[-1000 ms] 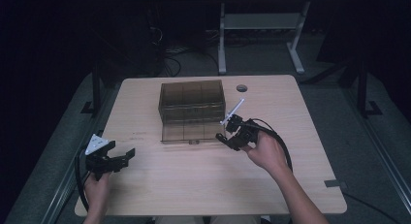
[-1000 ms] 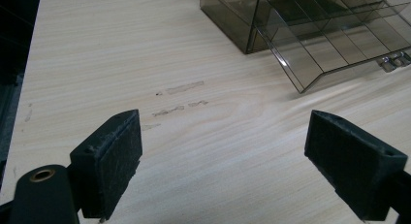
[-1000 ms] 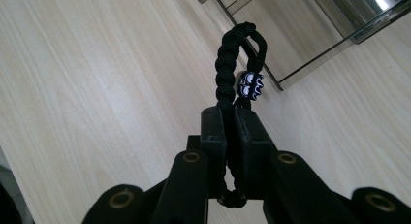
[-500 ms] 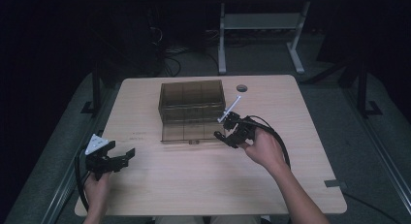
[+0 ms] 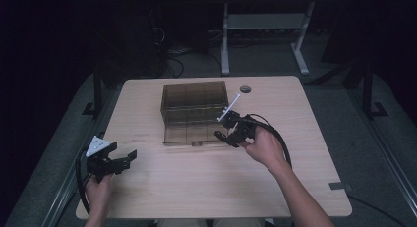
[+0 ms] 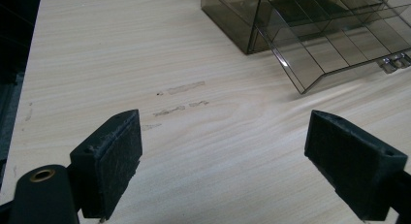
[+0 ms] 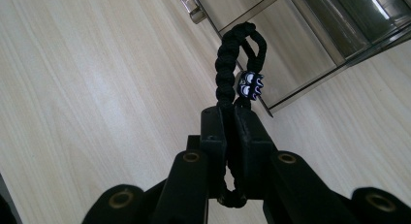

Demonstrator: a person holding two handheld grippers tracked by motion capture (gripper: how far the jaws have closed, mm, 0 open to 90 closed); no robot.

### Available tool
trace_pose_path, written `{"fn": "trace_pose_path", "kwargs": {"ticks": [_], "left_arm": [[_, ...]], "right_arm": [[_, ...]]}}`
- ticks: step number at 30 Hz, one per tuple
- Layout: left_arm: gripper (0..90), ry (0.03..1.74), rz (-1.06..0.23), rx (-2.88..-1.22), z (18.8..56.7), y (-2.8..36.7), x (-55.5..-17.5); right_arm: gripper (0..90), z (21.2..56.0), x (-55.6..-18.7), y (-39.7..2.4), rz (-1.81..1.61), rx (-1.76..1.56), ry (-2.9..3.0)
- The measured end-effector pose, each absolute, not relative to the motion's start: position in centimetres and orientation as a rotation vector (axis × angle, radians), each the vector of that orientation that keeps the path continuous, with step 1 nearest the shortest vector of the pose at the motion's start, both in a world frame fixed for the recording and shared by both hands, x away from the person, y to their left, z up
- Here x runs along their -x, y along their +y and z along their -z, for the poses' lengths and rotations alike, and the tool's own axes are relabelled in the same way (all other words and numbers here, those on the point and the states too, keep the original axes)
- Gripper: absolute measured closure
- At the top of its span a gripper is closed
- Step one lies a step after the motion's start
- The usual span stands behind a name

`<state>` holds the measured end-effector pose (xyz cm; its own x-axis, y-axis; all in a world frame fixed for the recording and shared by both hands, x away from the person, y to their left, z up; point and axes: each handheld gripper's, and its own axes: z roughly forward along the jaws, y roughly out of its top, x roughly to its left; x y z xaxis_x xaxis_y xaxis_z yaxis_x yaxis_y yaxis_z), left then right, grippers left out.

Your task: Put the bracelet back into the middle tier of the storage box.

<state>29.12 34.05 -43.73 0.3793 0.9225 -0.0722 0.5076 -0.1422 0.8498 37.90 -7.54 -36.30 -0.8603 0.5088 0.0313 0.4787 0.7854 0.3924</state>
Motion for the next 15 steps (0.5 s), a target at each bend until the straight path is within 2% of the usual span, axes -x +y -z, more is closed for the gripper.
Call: {"fn": "trace_pose_path", "kwargs": {"ticks": [15], "left_arm": [[12.9, 1.254, -0.613, -1.787, 43.72, 34.07, -29.15]], "right_arm": [[83.0, 36.42, -38.81, -7.0, -0.586, -0.787, 2.903]]}}
